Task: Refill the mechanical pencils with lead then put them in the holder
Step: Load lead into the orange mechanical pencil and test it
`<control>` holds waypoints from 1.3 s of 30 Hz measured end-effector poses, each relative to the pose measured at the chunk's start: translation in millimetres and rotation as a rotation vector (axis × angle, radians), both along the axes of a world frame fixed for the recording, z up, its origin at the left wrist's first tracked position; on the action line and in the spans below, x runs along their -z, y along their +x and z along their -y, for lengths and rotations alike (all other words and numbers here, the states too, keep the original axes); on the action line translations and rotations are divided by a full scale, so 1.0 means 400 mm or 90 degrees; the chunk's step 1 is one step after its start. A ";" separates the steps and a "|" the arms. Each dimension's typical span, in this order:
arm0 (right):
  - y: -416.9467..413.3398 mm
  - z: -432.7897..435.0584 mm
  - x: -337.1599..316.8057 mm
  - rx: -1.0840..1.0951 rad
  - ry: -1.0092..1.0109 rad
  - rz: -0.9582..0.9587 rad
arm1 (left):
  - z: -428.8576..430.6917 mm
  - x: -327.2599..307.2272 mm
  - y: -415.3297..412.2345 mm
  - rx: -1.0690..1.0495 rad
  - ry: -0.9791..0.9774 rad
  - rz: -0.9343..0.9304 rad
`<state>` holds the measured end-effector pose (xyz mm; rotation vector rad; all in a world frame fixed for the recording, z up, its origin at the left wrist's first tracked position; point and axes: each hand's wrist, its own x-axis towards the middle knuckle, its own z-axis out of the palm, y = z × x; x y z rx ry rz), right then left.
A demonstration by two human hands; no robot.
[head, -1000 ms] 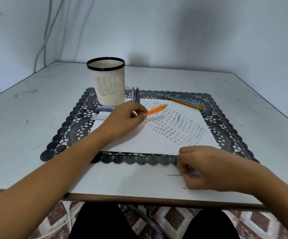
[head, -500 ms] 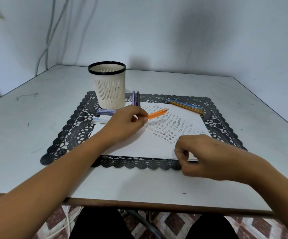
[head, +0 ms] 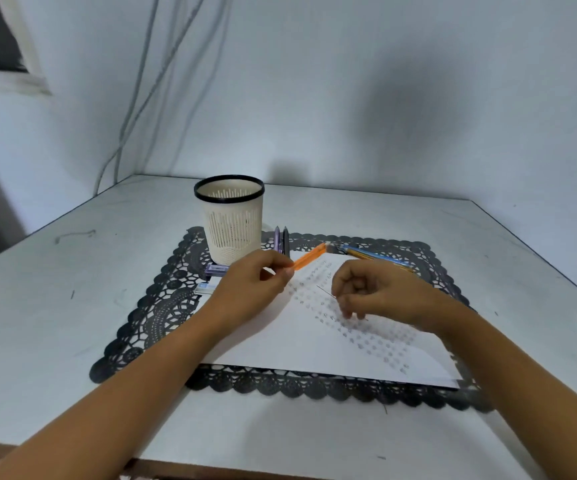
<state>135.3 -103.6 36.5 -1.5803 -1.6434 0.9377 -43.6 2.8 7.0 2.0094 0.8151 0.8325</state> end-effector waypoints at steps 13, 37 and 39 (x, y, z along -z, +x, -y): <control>0.034 -0.038 0.027 0.256 0.119 -0.384 | 0.007 0.002 0.009 0.004 0.062 -0.017; -0.018 -0.018 0.028 0.325 0.269 -0.504 | 0.027 -0.002 0.009 0.048 0.064 -0.011; -0.018 -0.019 0.028 0.324 0.262 -0.497 | 0.028 -0.003 0.009 0.048 0.066 -0.013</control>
